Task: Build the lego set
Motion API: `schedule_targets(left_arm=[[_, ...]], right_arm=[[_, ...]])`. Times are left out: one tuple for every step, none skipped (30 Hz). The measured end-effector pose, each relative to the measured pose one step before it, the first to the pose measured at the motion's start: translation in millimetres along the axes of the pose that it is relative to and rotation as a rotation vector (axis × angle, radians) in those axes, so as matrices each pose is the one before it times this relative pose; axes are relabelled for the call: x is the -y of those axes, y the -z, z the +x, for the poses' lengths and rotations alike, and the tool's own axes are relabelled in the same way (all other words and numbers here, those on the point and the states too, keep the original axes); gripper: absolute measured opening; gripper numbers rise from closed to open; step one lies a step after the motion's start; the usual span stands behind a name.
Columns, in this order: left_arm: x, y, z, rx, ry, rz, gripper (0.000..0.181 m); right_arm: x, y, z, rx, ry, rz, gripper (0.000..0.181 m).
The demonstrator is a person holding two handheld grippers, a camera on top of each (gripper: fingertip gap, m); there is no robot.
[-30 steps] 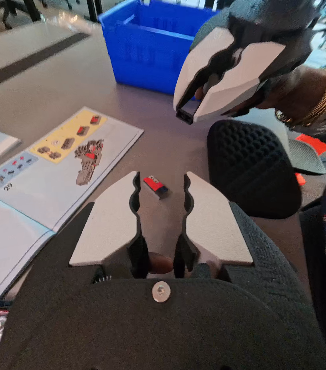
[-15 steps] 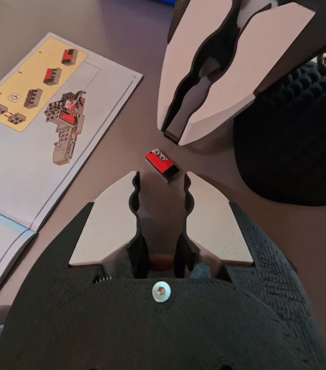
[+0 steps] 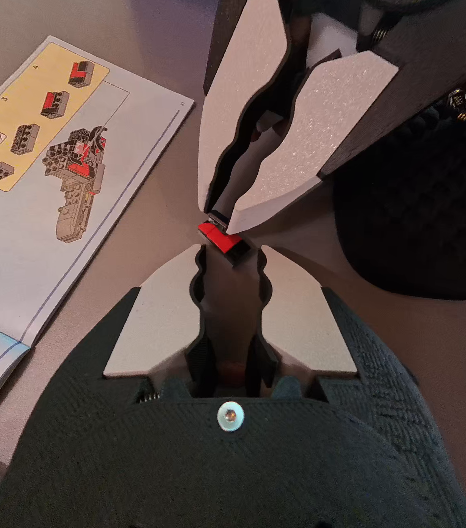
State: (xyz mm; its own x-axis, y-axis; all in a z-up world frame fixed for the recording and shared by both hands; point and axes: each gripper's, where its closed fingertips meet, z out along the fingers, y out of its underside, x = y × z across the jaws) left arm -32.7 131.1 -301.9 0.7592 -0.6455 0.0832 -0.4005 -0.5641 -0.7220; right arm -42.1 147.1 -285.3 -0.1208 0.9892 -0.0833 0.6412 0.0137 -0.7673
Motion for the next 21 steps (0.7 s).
schedule_targets(left_arm=[[0.14, 0.15, -0.14, -0.0002, 0.0018, 0.0018, 0.034], [0.14, -0.01, -0.03, -0.0010, 0.0019, 0.0015, 0.034], [0.15, 0.14, -0.19, -0.0008, 0.0028, 0.0012, 0.034], [0.17, -0.03, -0.18, -0.0012, 0.0042, 0.0011, 0.034], [0.00, 0.00, -0.11, -0.0022, 0.0045, 0.0006, 0.033], [0.02, -0.11, -0.02, -0.0018, 0.0034, -0.0001, 0.033], [-0.01, -0.08, -0.12, -0.0002, 0.0021, 0.0002, 0.032], [0.16, -0.10, -0.19, 0.0007, 0.0015, 0.0006, 0.032], [-0.03, -0.05, -0.22, 0.0007, 0.0014, 0.0004, 0.032], [0.05, -0.01, -0.20, 0.0010, 0.0010, 0.0002, 0.031], [0.04, -0.01, -0.30, 0.0015, 0.0004, 0.0001, 0.031], [0.04, -0.02, -0.22, 0.0019, 0.0004, 0.0003, 0.031], [0.03, -0.16, -0.13, 0.0019, 0.0006, 0.0005, 0.031], [0.08, -0.05, -0.14, 0.0015, 0.0008, 0.0006, 0.030], [0.13, -0.06, -0.13, 0.0007, 0.0014, 0.0008, 0.030], [0.09, -0.15, 0.06, -0.0004, 0.0021, 0.0011, 0.030], [0.13, -0.03, 0.02, -0.0006, 0.0021, 0.0012, 0.030], [0.03, -0.12, -0.03, -0.0002, 0.0013, 0.0007, 0.030], [0.01, 0.04, -0.16, -0.0001, 0.0007, 0.0002, 0.030], [0.02, 0.03, -0.17, 0.0001, 0.0009, 0.0002, 0.030], [0.05, -0.02, -0.06, -0.0001, 0.0010, 0.0002, 0.029]], right_arm=[[0.44, -0.29, 0.41, -0.0028, -0.0025, 0.0024, 0.016], [0.00, -0.42, 0.24, -0.0019, -0.0011, -0.0013, 0.016], [-0.38, -0.52, -0.24, 0.0010, -0.0004, -0.0041, 0.016], [-0.40, -0.43, -0.04, -0.0012, -0.0012, -0.0032, 0.016], [-0.31, -0.35, 0.07, -0.0024, -0.0001, -0.0027, 0.016], [-0.07, -0.27, -0.22, -0.0017, 0.0017, -0.0015, 0.015], [0.03, -0.16, -0.09, -0.0021, 0.0015, -0.0008, 0.016], [0.00, -0.08, -0.17, -0.0004, 0.0008, -0.0005, 0.016], [-0.08, 0.07, -0.15, 0.0000, -0.0006, -0.0001, 0.016], [-0.05, 0.08, 0.03, -0.0007, -0.0021, 0.0001, 0.016], [0.03, -0.02, -0.02, -0.0006, -0.0014, 0.0002, 0.016], [-0.13, 0.06, 0.03, -0.0016, -0.0010, -0.0010, 0.016], [-0.10, 0.08, -0.09, -0.0021, -0.0009, -0.0019, 0.016], [0.00, -0.17, -0.15, -0.0021, -0.0009, -0.0015, 0.016], [-0.02, -0.15, -0.68, 0.0003, 0.0005, -0.0012, 0.016], [0.09, -0.05, -0.26, -0.0021, 0.0008, -0.0005, 0.016], [-0.04, -0.01, 0.08, -0.0033, -0.0007, -0.0004, 0.016], [-0.09, 0.14, 0.78, -0.0054, -0.0044, -0.0002, 0.016], [-0.08, 0.15, 0.92, -0.0042, -0.0072, -0.0006, 0.016], [-0.15, 0.03, -0.21, 0.0033, -0.0040, -0.0006, 0.016], [-0.17, 0.03, -0.85, 0.0061, -0.0007, -0.0002, 0.016]])
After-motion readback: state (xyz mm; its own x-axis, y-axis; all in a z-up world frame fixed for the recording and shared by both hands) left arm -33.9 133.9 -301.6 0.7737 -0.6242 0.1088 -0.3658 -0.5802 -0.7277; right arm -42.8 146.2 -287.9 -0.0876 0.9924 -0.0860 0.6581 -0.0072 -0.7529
